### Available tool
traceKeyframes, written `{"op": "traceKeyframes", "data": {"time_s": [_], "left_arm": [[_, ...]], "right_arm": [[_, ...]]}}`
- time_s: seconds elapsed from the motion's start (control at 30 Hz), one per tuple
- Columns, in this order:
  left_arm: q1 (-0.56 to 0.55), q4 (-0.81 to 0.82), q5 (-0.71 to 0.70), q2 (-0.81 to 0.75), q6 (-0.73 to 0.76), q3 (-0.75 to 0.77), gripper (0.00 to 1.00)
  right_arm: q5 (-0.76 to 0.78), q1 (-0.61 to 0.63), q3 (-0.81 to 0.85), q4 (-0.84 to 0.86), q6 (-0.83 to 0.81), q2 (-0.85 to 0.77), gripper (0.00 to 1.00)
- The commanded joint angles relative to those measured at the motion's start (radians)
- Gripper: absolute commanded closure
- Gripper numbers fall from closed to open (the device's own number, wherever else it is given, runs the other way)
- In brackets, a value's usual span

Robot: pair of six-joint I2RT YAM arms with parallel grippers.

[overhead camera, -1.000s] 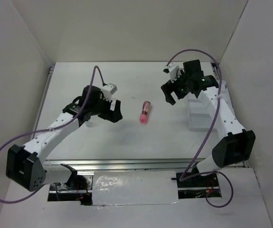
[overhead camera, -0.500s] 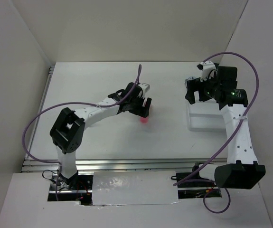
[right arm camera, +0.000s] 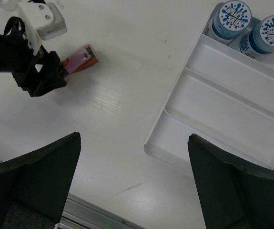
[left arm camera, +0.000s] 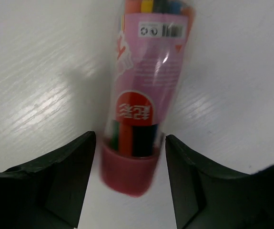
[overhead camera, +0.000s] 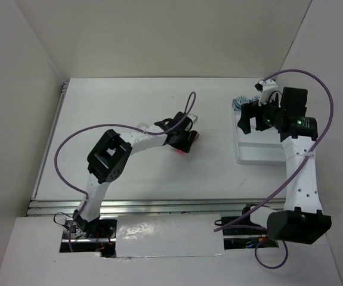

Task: Sort the stationery into containers
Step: Pick up the stationery from the center of the board, then place the stationery in the storage box.

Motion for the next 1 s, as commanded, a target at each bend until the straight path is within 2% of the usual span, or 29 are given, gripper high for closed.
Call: {"op": "traceKeyframes", "data": {"time_s": [0.0, 0.17, 0.23, 0.27, 0.3, 0.47, 0.5, 0.63, 0.73, 0.8, 0.97], "left_arm": [[-0.01, 0.023, -0.023, 0.014, 0.056, 0.012, 0.28], [0.01, 0.074, 0.081, -0.067, 0.13, -0.087, 0.35], [0.028, 0.098, 0.149, -0.13, 0.155, -0.151, 0.42], [0.038, 0.124, 0.187, -0.153, 0.164, -0.176, 0.49], [0.057, 0.135, 0.278, -0.2, 0.178, -0.219, 0.51], [0.102, 0.117, 0.495, -0.326, 0.251, -0.3, 0.64], [0.108, 0.114, 0.526, -0.345, 0.271, -0.313, 0.66], [0.136, 0.071, 0.819, -0.385, 0.258, -0.334, 0.78], [0.134, 0.06, 0.952, -0.415, 0.227, -0.348, 0.81], [0.119, 0.043, 0.98, -0.437, 0.221, -0.35, 0.83], [0.104, 0.037, 1.023, -0.48, 0.179, -0.374, 0.82]], "right_arm": [[-0.045, -0.007, 0.004, -0.036, -0.072, -0.033, 0.0], [-0.123, -0.003, -0.011, -0.091, -0.256, -0.051, 0.0], [-0.124, 0.017, -0.049, -0.093, -0.36, -0.068, 0.0], [-0.126, 0.042, -0.078, -0.097, -0.435, -0.084, 0.0], [-0.123, 0.056, -0.095, -0.1, -0.47, -0.09, 0.0], [-0.135, 0.161, -0.212, -0.073, -0.589, -0.151, 0.0], [-0.144, 0.228, -0.235, -0.059, -0.593, -0.169, 0.0], [-0.155, 0.376, -0.382, 0.083, -0.592, -0.301, 0.0], [-0.099, 0.519, -0.512, 0.273, -0.609, -0.373, 0.0], [-0.062, 0.626, -0.535, 0.311, -0.639, -0.386, 0.0], [-0.013, 0.789, -0.531, 0.329, -0.762, -0.364, 0.0]]}}
